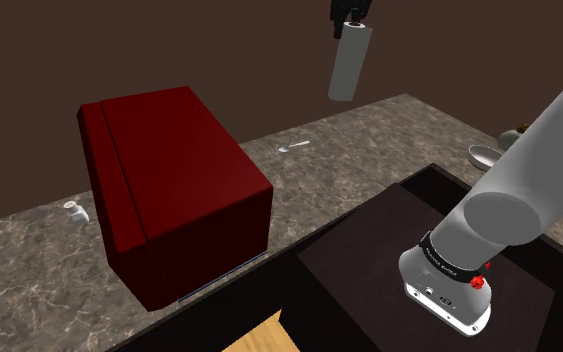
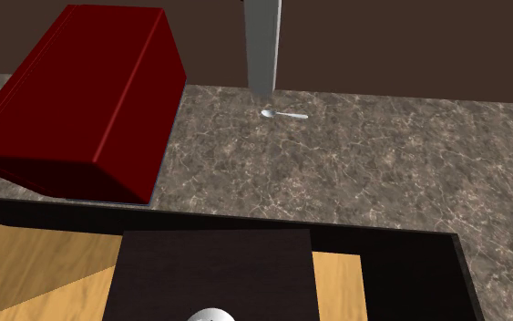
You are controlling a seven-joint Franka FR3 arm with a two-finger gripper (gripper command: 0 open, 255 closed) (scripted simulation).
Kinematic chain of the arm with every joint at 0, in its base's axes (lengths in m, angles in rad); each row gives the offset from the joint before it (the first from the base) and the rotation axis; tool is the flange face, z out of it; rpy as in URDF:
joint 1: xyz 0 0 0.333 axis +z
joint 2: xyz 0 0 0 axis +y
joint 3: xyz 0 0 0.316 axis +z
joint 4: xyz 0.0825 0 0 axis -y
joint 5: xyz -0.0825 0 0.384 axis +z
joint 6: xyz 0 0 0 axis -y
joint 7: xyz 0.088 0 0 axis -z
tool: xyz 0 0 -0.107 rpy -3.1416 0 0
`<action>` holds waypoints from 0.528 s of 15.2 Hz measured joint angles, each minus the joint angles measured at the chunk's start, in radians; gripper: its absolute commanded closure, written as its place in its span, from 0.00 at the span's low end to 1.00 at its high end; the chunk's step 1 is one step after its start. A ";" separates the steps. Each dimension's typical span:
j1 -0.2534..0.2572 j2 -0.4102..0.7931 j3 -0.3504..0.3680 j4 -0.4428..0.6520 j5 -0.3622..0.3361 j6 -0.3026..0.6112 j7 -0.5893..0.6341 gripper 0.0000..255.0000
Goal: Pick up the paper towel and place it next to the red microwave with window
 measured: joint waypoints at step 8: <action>0.089 -0.088 0.100 -0.100 -0.005 0.010 0.190 1.00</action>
